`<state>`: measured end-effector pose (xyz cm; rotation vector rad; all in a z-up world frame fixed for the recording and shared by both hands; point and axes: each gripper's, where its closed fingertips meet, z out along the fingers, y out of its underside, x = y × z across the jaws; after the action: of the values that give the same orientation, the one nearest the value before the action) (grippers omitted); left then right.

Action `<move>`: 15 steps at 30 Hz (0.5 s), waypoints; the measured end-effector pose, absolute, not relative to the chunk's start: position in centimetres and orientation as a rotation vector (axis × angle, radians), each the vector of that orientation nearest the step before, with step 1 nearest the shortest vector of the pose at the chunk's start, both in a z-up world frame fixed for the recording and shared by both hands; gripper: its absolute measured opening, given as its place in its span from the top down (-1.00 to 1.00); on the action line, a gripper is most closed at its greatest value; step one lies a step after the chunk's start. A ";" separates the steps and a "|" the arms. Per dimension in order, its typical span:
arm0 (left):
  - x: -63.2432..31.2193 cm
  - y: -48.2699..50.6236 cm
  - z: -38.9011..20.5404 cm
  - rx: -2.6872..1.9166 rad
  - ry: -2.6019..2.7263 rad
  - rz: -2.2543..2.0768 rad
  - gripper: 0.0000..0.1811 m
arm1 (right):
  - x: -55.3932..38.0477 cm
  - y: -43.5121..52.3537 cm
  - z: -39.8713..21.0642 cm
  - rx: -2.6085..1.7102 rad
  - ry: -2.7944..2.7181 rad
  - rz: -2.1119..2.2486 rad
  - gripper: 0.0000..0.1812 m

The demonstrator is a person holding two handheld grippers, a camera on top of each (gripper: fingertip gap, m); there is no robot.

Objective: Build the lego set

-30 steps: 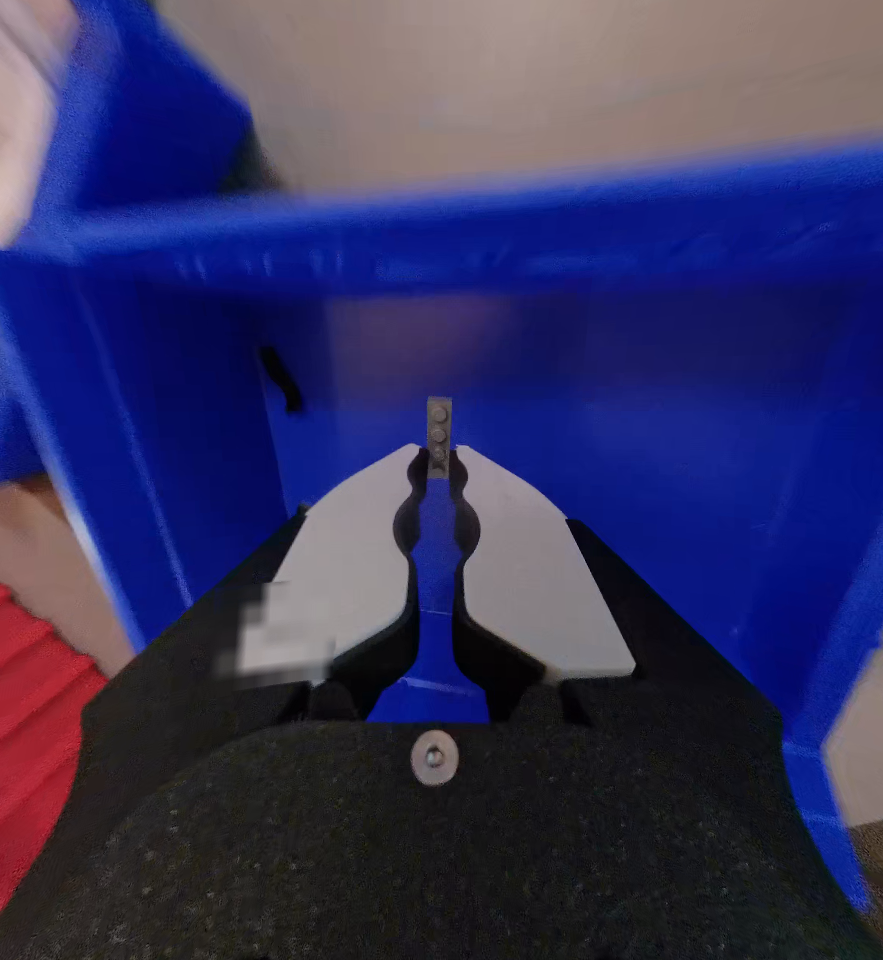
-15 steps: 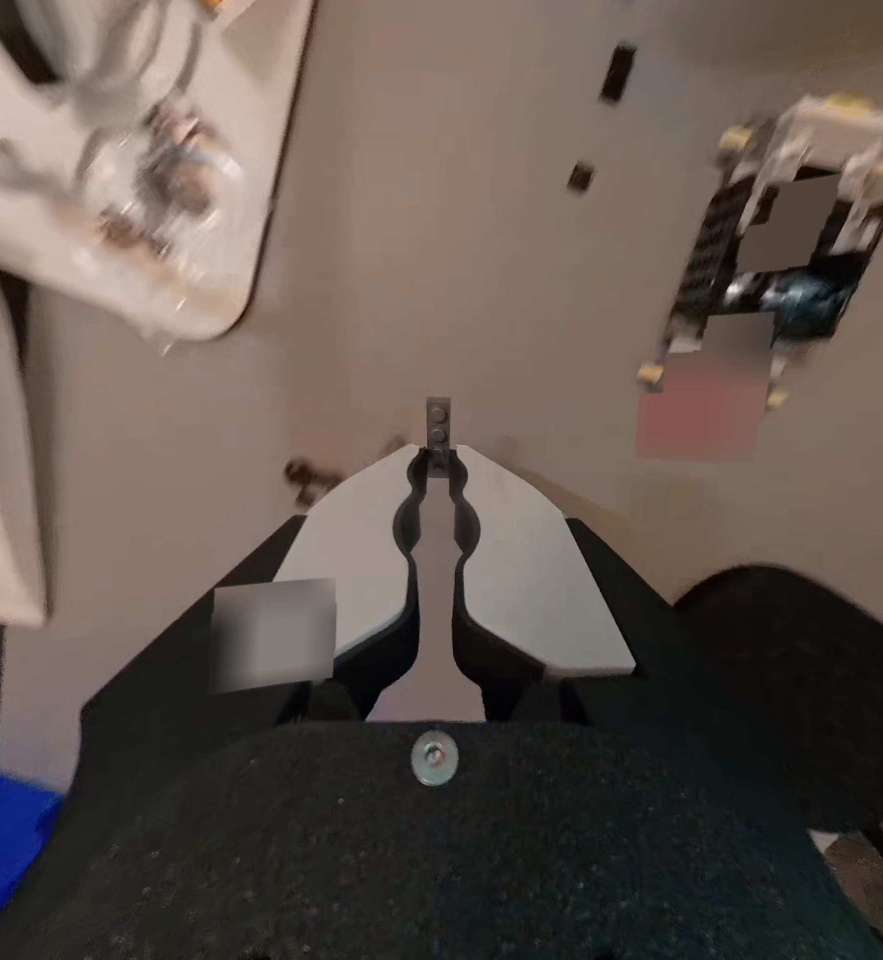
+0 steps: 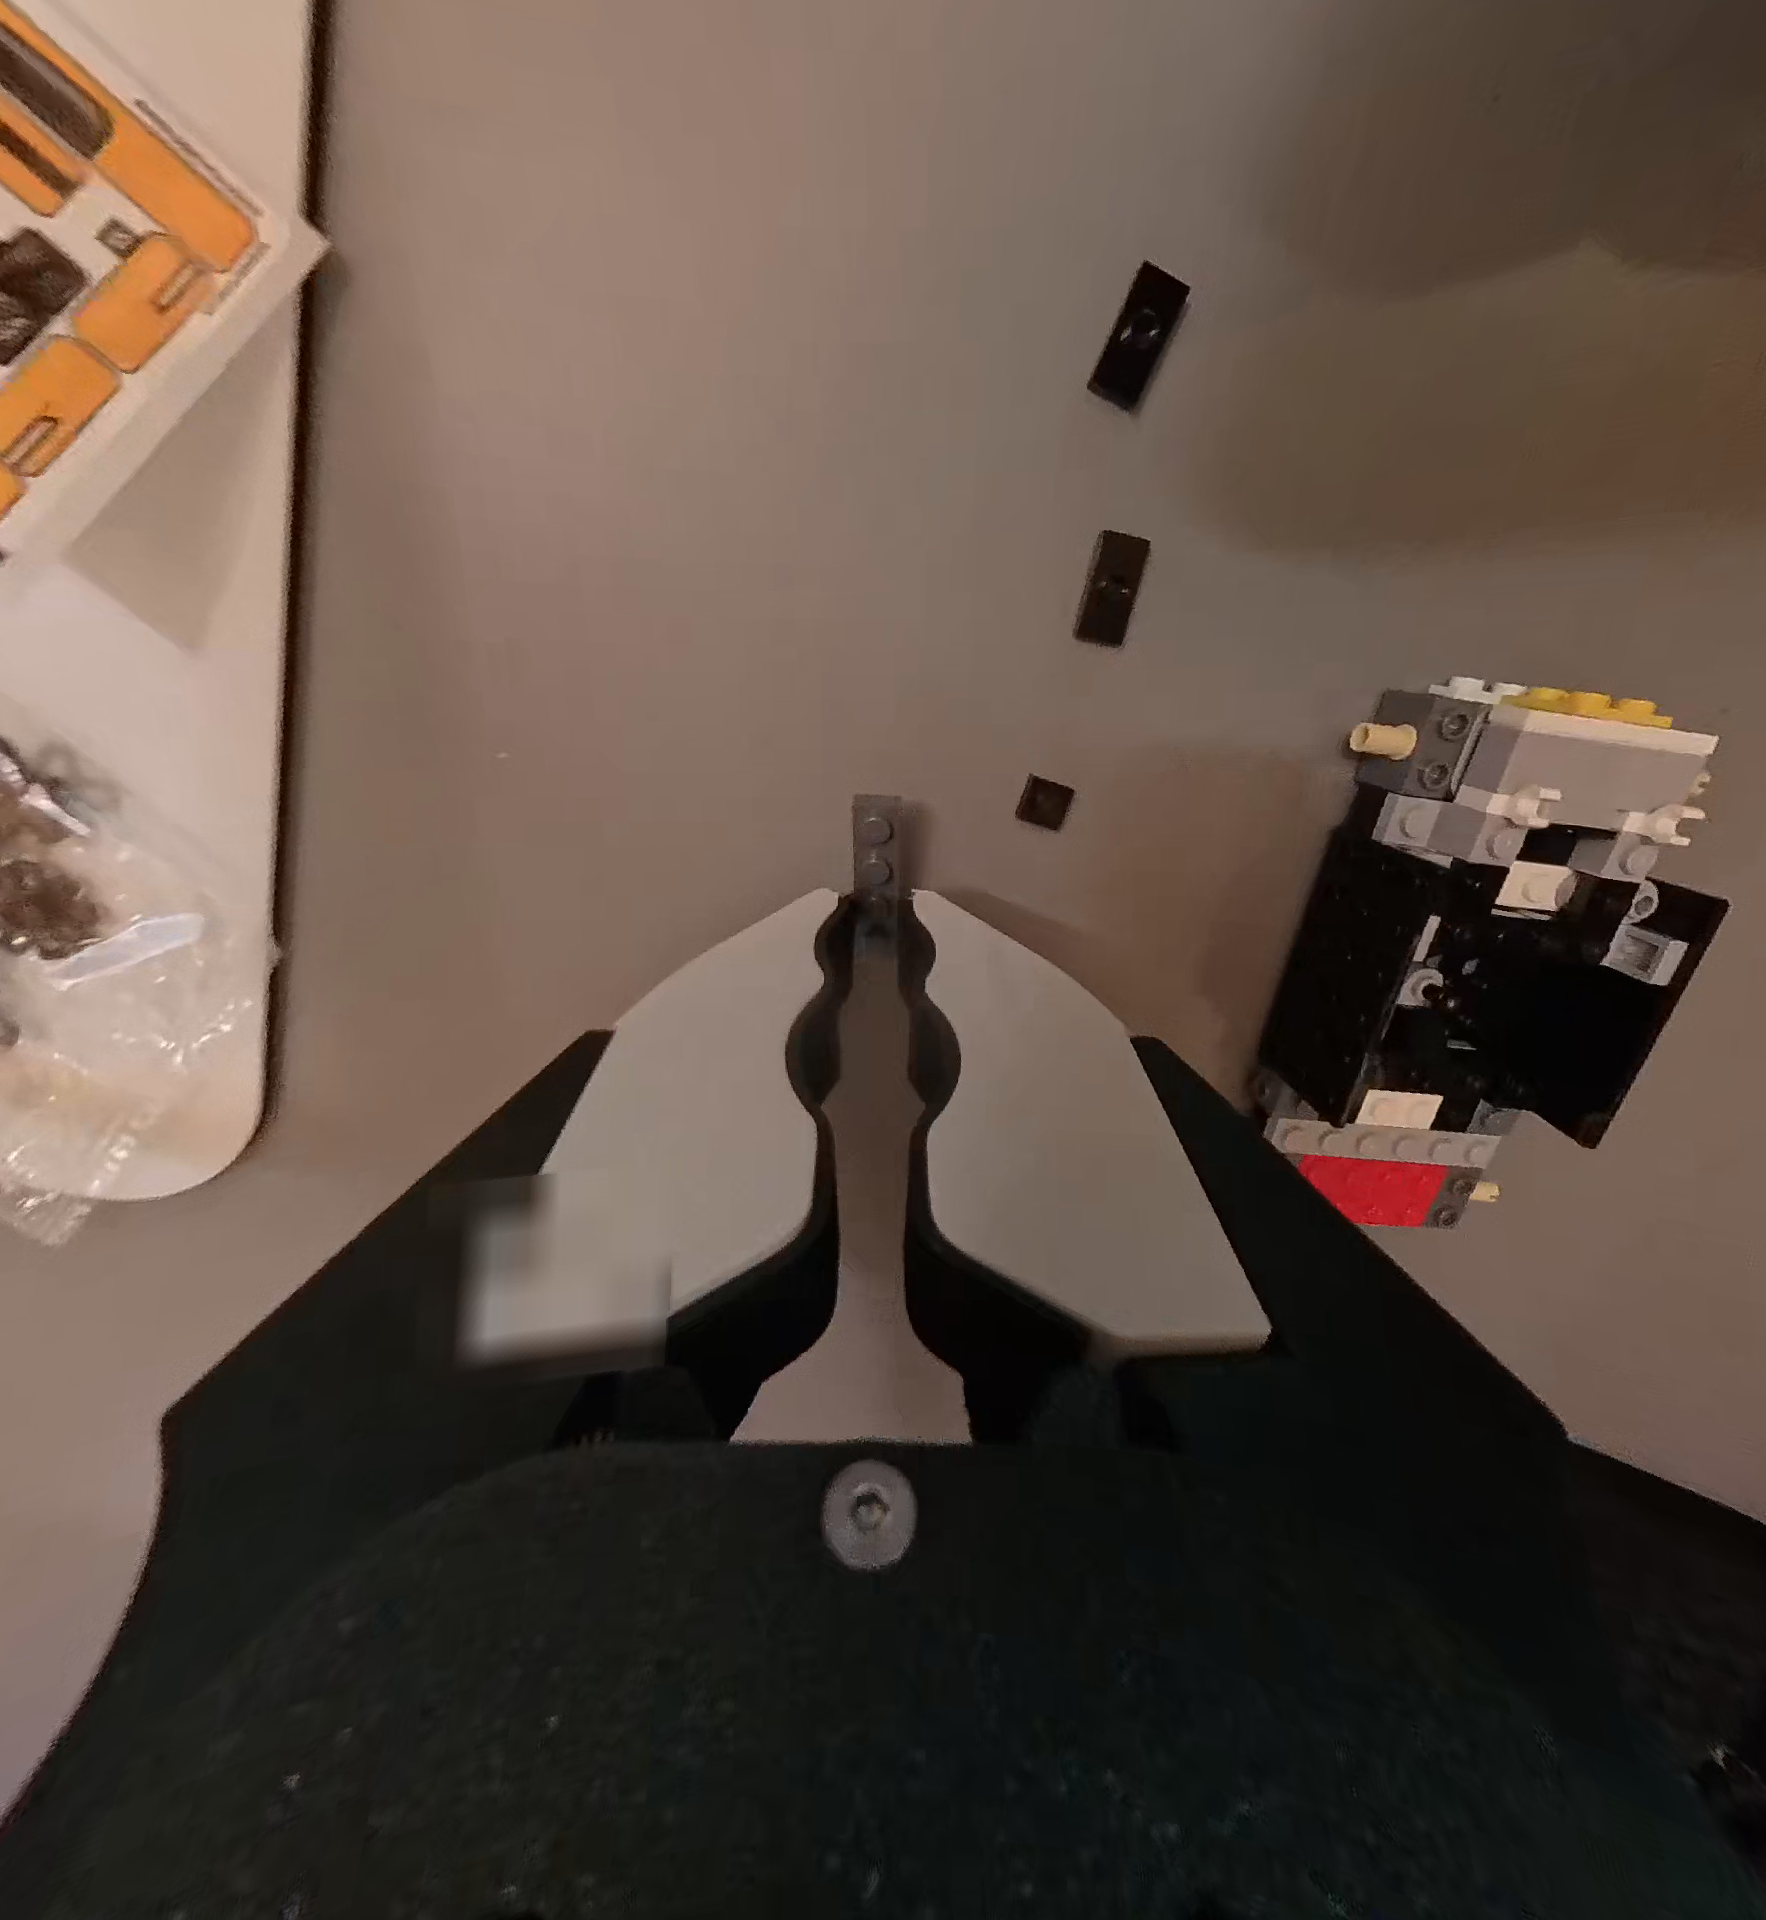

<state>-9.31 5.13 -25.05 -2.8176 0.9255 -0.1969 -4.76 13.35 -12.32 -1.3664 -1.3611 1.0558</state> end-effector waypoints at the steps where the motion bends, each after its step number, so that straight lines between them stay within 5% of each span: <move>1: -9.1 5.0 -25.3 -2.821 0.940 -0.212 0.92 | -4.8 13.3 -12.4 -1.364 -1.369 1.052 0.98; 9: -8.2 5.4 -24.8 -2.748 0.973 -0.178 0.81 | -4.8 13.1 -12.9 -1.354 -1.409 1.022 0.98; 15: -9.2 4.5 -18.2 -2.411 0.768 -0.108 0.82 | -4.4 13.7 -12.9 -1.360 -1.398 1.000 0.98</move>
<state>-9.18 4.52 -18.17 -2.4109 0.7676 -0.1078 -4.43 13.73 -12.89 -1.3602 -1.3979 1.0005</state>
